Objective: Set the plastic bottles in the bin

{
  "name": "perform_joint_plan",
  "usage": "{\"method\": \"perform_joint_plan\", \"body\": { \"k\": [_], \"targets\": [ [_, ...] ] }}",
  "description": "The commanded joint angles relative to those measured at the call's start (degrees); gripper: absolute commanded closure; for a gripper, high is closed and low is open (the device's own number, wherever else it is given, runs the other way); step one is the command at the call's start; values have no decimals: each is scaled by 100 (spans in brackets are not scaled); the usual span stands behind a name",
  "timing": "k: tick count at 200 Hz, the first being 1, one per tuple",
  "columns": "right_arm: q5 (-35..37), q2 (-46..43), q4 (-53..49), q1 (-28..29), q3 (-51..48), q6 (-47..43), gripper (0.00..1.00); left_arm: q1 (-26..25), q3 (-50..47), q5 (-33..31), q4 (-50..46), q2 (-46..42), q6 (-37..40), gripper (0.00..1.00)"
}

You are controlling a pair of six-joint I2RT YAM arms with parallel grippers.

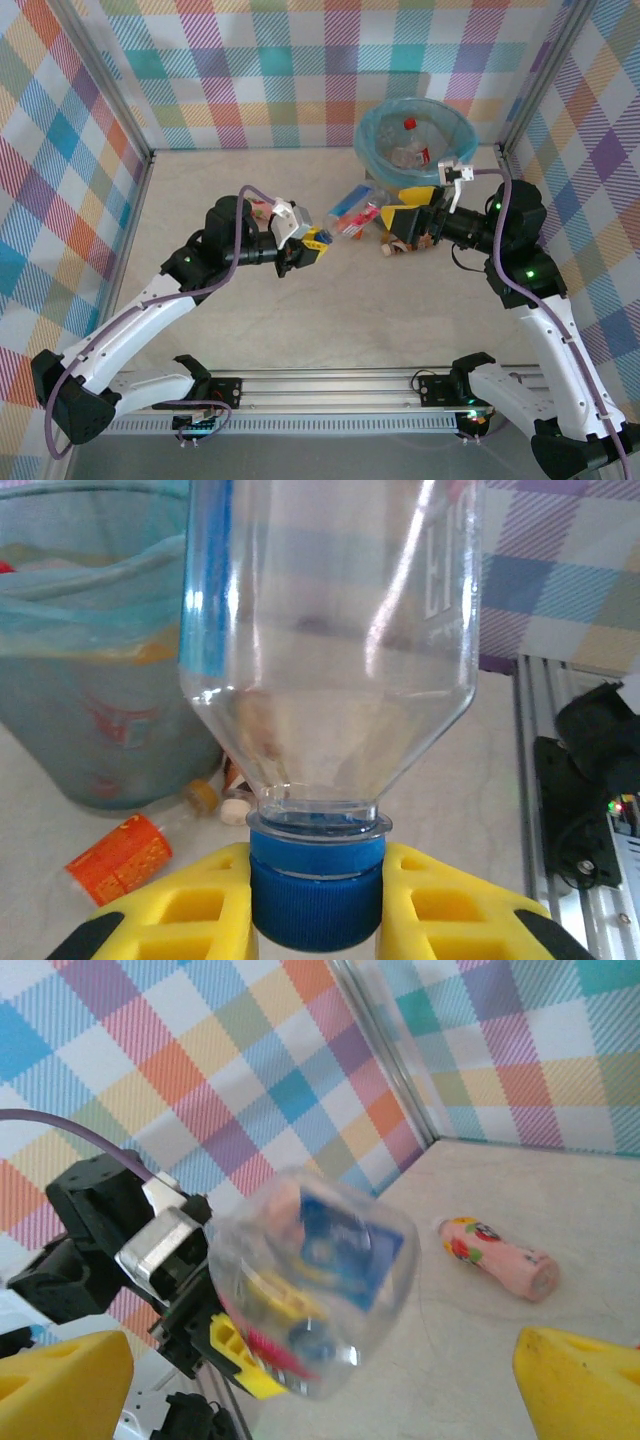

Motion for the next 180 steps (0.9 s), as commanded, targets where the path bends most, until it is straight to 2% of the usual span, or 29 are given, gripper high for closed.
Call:
{"method": "perform_joint_plan", "body": {
  "k": [1,62,180],
  "targets": [
    [-316,25,300,47,25,136,2,-208,-7,227,33,23,281,100],
    [-329,126,-54,125,36,64,2,-393,72,36,161,215,279,100],
    [-334,259,-348,482,128,-219,7,-421,195,-107,246,153,235,100]
  ]
}}
